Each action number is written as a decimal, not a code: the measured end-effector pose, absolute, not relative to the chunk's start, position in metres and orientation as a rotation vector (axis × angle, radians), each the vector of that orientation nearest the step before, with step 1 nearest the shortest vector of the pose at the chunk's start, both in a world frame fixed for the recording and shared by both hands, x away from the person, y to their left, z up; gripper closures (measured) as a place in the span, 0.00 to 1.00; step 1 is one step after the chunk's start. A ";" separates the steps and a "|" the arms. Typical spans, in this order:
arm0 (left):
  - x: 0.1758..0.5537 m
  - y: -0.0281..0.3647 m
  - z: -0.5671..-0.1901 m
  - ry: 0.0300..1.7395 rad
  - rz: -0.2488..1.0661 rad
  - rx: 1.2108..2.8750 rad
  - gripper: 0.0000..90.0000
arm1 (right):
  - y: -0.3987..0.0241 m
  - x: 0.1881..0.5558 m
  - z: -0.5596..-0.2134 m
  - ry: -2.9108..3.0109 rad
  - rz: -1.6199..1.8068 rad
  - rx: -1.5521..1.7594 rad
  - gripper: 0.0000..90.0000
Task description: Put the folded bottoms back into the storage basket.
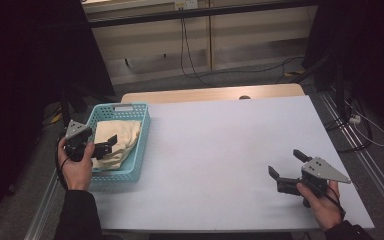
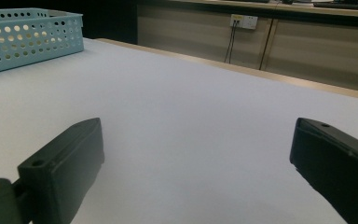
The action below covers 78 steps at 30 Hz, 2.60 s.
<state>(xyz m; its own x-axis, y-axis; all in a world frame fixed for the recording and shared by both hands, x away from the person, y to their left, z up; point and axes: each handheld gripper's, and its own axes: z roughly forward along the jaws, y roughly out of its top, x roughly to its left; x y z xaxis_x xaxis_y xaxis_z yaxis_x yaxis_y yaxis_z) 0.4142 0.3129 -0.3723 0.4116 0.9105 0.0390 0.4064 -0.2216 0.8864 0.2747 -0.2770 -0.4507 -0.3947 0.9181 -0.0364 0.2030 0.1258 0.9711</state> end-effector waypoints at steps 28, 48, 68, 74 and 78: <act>0.350 0.308 -0.391 1.106 0.759 1.838 0.05 | -0.273 0.275 -0.450 1.724 1.314 1.091 0.03; 0.319 0.285 -0.395 1.057 0.731 1.794 0.04 | -0.272 0.275 -0.450 1.726 1.315 1.090 0.03; 0.323 0.236 -0.401 0.924 0.690 1.814 0.04 | -0.272 0.275 -0.451 1.728 1.316 1.087 0.03; 0.324 0.221 -0.403 0.885 0.669 1.821 0.04 | -0.272 0.275 -0.451 1.730 1.317 1.085 0.03; 0.324 0.215 -0.407 0.888 0.660 1.836 0.04 | -0.272 0.275 -0.451 1.730 1.317 1.084 0.03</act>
<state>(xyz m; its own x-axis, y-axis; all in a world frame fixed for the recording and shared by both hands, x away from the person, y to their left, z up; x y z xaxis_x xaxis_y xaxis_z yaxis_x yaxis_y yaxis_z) 0.3238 0.2148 -0.4073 0.5892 0.8058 0.0588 0.2881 -0.2776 0.9165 0.2754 -0.2720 -0.4507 -0.4070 0.9125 -0.0406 0.2040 0.1341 0.9697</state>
